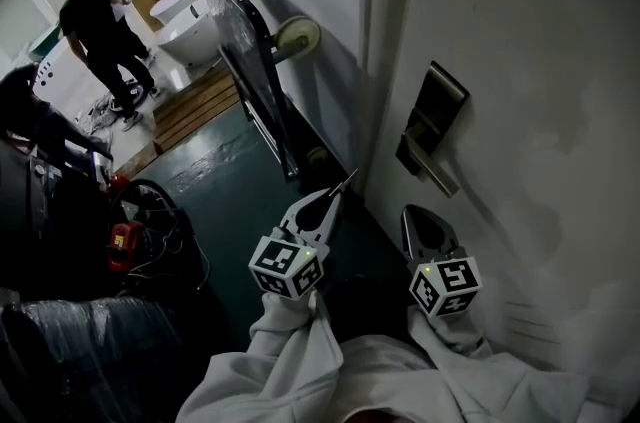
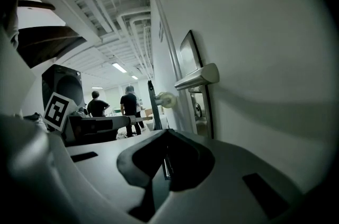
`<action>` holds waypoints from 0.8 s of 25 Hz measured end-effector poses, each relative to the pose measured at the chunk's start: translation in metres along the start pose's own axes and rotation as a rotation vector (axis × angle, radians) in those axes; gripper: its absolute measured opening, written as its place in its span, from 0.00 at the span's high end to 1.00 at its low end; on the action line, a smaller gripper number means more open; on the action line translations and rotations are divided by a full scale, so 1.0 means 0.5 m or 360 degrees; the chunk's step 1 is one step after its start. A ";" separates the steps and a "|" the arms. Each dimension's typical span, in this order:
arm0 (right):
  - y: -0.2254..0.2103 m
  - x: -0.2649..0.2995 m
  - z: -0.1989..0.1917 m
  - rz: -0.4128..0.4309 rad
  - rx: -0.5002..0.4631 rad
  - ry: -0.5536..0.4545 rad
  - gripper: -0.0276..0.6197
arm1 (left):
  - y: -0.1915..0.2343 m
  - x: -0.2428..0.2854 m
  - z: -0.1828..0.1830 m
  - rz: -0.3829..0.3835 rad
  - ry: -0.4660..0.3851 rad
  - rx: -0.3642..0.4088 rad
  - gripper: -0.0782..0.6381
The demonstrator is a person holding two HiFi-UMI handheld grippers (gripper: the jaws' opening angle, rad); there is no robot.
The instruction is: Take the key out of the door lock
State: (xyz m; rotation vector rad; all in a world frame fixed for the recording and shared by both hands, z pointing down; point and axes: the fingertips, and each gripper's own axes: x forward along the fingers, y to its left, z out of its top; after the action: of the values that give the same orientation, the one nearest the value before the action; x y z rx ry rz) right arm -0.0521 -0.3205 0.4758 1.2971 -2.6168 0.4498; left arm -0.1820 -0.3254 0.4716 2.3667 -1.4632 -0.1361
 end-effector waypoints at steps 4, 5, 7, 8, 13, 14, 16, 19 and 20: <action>-0.009 -0.009 0.005 -0.0019 0.0004 -0.0022 0.88 | -0.017 -0.005 -0.014 -0.0019 0.0004 0.0060 0.85; -0.011 -0.011 0.006 -0.0023 0.0003 -0.0028 0.88 | -0.024 -0.004 -0.015 -0.0030 0.0003 0.0080 0.85; -0.016 -0.014 0.007 -0.0029 0.0000 -0.0037 0.88 | -0.036 -0.002 -0.019 -0.0059 0.0002 0.0101 0.85; -0.018 -0.015 0.007 -0.0032 -0.0002 -0.0040 0.88 | -0.041 -0.001 -0.021 -0.0070 0.0000 0.0103 0.85; -0.018 -0.020 0.009 -0.0033 -0.0006 -0.0047 0.88 | -0.055 -0.004 -0.020 -0.0093 -0.0011 0.0111 0.85; -0.018 -0.021 0.009 -0.0033 -0.0007 -0.0047 0.88 | -0.056 -0.004 -0.020 -0.0094 -0.0012 0.0114 0.85; -0.017 -0.021 0.008 -0.0031 -0.0010 -0.0046 0.88 | -0.057 -0.003 -0.021 -0.0092 -0.0010 0.0123 0.85; -0.017 -0.024 0.007 -0.0032 -0.0013 -0.0046 0.88 | -0.059 -0.001 -0.024 -0.0097 -0.0005 0.0126 0.85; -0.018 -0.025 0.007 -0.0034 -0.0014 -0.0047 0.88 | -0.061 0.000 -0.025 -0.0101 -0.0004 0.0126 0.85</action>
State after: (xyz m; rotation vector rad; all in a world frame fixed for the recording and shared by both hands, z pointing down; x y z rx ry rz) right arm -0.0373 -0.3175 0.4703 1.3376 -2.6230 0.4184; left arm -0.1529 -0.3102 0.4727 2.4778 -1.4198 -0.0986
